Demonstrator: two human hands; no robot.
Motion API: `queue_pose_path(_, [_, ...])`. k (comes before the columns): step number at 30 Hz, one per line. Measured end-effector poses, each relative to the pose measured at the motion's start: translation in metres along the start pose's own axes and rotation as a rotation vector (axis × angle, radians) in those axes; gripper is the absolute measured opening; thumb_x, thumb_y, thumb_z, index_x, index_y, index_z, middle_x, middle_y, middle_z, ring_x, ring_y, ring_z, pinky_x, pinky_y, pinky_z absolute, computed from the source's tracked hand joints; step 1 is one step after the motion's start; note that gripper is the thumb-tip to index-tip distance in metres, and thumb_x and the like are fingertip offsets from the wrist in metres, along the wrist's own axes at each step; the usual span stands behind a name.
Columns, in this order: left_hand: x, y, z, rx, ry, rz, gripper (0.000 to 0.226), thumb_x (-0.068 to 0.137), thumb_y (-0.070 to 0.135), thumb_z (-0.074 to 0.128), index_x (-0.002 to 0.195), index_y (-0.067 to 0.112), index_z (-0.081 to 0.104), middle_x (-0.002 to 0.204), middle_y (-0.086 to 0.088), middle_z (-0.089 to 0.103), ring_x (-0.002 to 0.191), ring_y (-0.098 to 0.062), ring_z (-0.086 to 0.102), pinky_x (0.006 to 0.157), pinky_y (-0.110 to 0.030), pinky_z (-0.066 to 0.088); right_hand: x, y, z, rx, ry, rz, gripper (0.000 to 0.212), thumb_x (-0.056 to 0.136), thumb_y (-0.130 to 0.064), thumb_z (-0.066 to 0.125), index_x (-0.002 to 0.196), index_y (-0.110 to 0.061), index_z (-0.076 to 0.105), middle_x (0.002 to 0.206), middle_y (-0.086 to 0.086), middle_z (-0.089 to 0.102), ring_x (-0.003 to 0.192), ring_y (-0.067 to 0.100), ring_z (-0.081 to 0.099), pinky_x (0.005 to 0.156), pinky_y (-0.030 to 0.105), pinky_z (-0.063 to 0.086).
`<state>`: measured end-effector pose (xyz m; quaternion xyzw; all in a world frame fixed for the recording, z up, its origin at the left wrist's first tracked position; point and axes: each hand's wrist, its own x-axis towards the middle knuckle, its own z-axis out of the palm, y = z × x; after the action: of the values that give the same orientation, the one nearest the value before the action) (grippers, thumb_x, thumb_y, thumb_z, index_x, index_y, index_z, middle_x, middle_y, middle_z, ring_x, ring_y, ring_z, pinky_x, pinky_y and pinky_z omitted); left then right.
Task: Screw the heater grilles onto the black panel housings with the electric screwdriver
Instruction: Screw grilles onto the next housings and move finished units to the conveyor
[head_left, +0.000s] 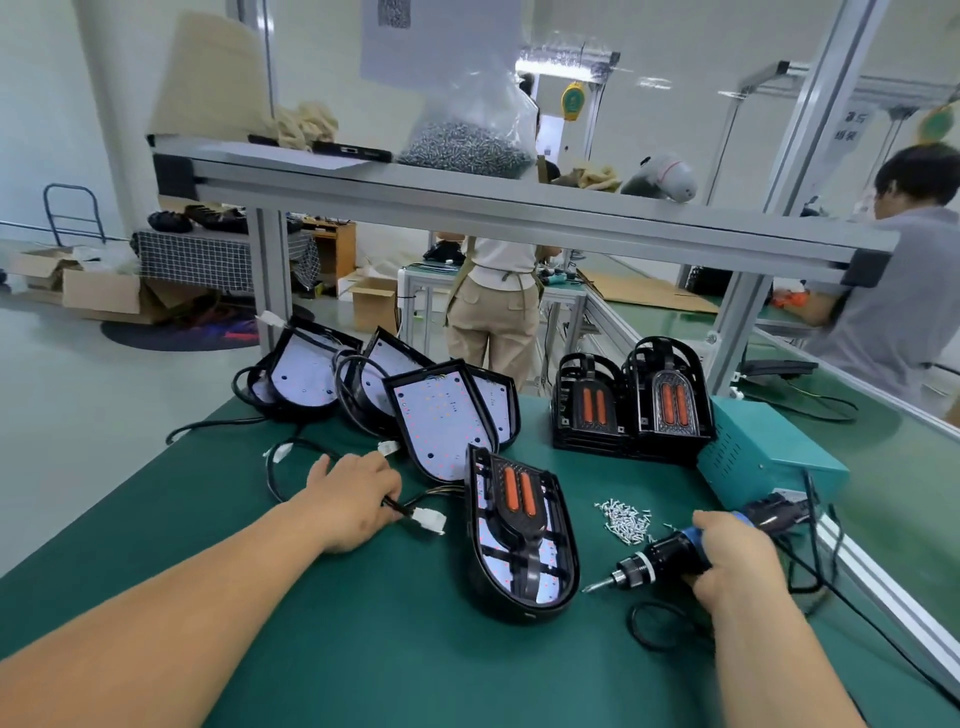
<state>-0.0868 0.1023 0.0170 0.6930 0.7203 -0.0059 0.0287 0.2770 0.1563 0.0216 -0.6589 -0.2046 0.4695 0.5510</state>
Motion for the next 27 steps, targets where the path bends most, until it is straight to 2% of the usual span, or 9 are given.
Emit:
queue_pose_path(2, [-0.001, -0.001, -0.005, 0.043, 0.034, 0.037, 0.019, 0.098, 0.051, 0.048, 0.103, 0.034, 0.053, 0.112, 0.013, 0.048, 0.118, -0.015, 0.045, 0.117, -0.050, 0.014, 0.002, 0.004, 0.003, -0.109, 0.055, -0.020, 0.032, 0.088, -0.004, 0.058, 0.119, 0.000, 0.051, 0.112, 0.021, 0.057, 0.085, 0.031, 0.054, 0.082, 0.050, 0.052])
queue_pose_path(5, [-0.002, -0.007, -0.023, 0.029, 0.149, 0.072, 0.019, 0.098, 0.051, 0.047, 0.087, 0.035, 0.048, 0.090, 0.015, 0.050, 0.101, -0.012, 0.051, 0.113, -0.044, 0.021, 0.001, 0.006, -0.001, -0.319, 0.110, -0.084, 0.050, 0.086, -0.013, 0.067, 0.127, 0.009, 0.047, 0.120, 0.024, 0.057, 0.097, 0.037, 0.062, 0.084, 0.048, 0.054])
queue_pose_path(7, [-0.002, -0.009, -0.038, 0.039, 0.227, 0.094, 0.024, 0.101, 0.049, 0.041, 0.090, 0.031, 0.052, 0.089, 0.012, 0.055, 0.093, -0.015, 0.056, 0.102, -0.038, 0.037, 0.000, 0.005, -0.007, -0.503, 0.115, -0.152, 0.052, 0.085, -0.027, 0.072, 0.116, 0.010, 0.054, 0.114, 0.026, 0.061, 0.098, 0.040, 0.065, 0.086, 0.048, 0.056])
queue_pose_path(9, [-0.003, -0.006, -0.054, -0.003, 0.283, 0.084, 0.029, 0.103, 0.045, 0.038, 0.098, 0.023, 0.056, 0.093, 0.003, 0.062, 0.087, -0.021, 0.059, 0.082, -0.036, 0.048, -0.008, 0.001, -0.015, -0.706, 0.112, -0.248, 0.043, 0.087, -0.039, 0.069, 0.091, 0.003, 0.064, 0.099, 0.024, 0.067, 0.090, 0.038, 0.068, 0.081, 0.040, 0.055])
queue_pose_path(14, [-0.005, 0.026, -0.090, -0.461, 0.549, 0.040, 0.026, 0.102, 0.043, 0.042, 0.095, 0.020, 0.051, 0.069, 0.004, 0.053, 0.064, -0.015, 0.050, 0.053, -0.029, 0.033, -0.015, -0.004, -0.028, -0.942, 0.108, -0.276, 0.052, 0.091, -0.053, 0.059, 0.073, -0.005, 0.063, 0.070, 0.014, 0.068, 0.072, 0.030, 0.066, 0.058, 0.031, 0.045])
queue_pose_path(16, [-0.009, 0.041, -0.106, -0.626, 0.626, 0.047, 0.023, 0.100, 0.038, 0.049, 0.116, 0.022, 0.048, 0.080, 0.007, 0.054, 0.070, -0.008, 0.049, 0.059, -0.029, 0.033, -0.013, -0.002, -0.033, -0.919, 0.063, -0.281, 0.046, 0.090, -0.050, 0.063, 0.068, -0.010, 0.059, 0.068, 0.016, 0.070, 0.070, 0.031, 0.069, 0.069, 0.036, 0.055])
queue_pose_path(19, [-0.018, 0.057, -0.130, -0.859, 0.730, 0.077, 0.039, 0.100, 0.040, 0.048, 0.133, 0.020, 0.044, 0.106, 0.005, 0.055, 0.093, -0.015, 0.053, 0.079, -0.030, 0.038, -0.011, -0.004, -0.044, -0.926, 0.055, -0.313, 0.051, 0.089, -0.053, 0.063, 0.059, -0.014, 0.052, 0.054, 0.012, 0.063, 0.053, 0.026, 0.058, 0.067, 0.035, 0.054])
queue_pose_path(24, [-0.033, 0.070, -0.173, -1.542, 0.734, 0.005, 0.034, 0.105, 0.042, 0.034, 0.117, 0.018, 0.054, 0.077, 0.005, 0.045, 0.072, -0.015, 0.045, 0.090, -0.041, 0.049, -0.023, -0.024, -0.059, -0.973, 0.092, -0.248, 0.069, 0.088, -0.064, 0.058, 0.051, -0.006, 0.054, 0.041, 0.008, 0.057, 0.045, 0.023, 0.052, 0.057, 0.030, 0.043])
queue_pose_path(27, [-0.042, 0.075, -0.188, -2.023, 0.638, -0.038, 0.031, 0.107, 0.037, 0.033, 0.102, 0.017, 0.056, 0.050, 0.009, 0.037, 0.049, -0.009, 0.035, 0.080, -0.037, 0.049, -0.046, -0.039, -0.051, -0.990, 0.195, -0.541, 0.054, 0.091, -0.052, 0.060, 0.069, -0.003, 0.065, 0.063, 0.010, 0.063, 0.066, 0.029, 0.057, 0.065, 0.035, 0.047])
